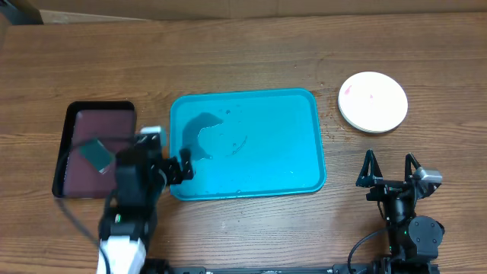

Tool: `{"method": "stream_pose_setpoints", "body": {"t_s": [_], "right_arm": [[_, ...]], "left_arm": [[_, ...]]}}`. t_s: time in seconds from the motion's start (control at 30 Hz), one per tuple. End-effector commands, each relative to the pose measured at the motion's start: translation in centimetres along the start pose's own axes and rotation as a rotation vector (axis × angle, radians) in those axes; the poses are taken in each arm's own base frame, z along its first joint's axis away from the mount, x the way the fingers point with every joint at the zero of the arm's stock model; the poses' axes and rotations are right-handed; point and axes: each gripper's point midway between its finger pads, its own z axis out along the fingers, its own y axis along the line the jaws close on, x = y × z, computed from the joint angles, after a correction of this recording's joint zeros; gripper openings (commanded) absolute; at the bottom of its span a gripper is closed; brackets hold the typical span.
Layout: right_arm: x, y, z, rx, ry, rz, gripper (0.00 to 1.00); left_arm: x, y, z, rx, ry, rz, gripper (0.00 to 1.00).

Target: Clean dirty plates on tray and stack at the side

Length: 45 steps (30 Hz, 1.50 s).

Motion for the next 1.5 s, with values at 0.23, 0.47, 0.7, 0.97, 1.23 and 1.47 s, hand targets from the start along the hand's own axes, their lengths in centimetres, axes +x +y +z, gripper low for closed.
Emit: {"method": "stream_pose_setpoints", "body": {"t_s": [0.23,0.47,0.7,0.97,1.23,1.47], "right_arm": [[0.1,-0.2,0.0,0.005,-0.007,-0.004,1.00],[0.1,-0.2,0.0,0.005,-0.007,-0.004,1.00],[0.1,-0.2,0.0,0.005,-0.007,-0.004,1.00],[0.1,-0.2,0.0,0.005,-0.007,-0.004,1.00],[0.1,-0.2,0.0,0.005,-0.007,-0.004,1.00],[0.1,-0.2,0.0,0.005,-0.007,-0.004,1.00]], "left_arm": [[1.2,0.3,-2.0,0.029,-0.267,0.050,1.00],[1.1,0.4,-2.7,0.039,-0.404,0.038,1.00],[1.6,2.3,-2.9,-0.045,-0.422,-0.045,0.99],[0.9,2.3,-3.9,-0.056,-0.471,-0.001,1.00],[-0.5,2.0,-5.3,-0.063,-0.557,0.068,1.00],[-0.5,2.0,-5.3,-0.070,-0.556,0.089,1.00]]}}
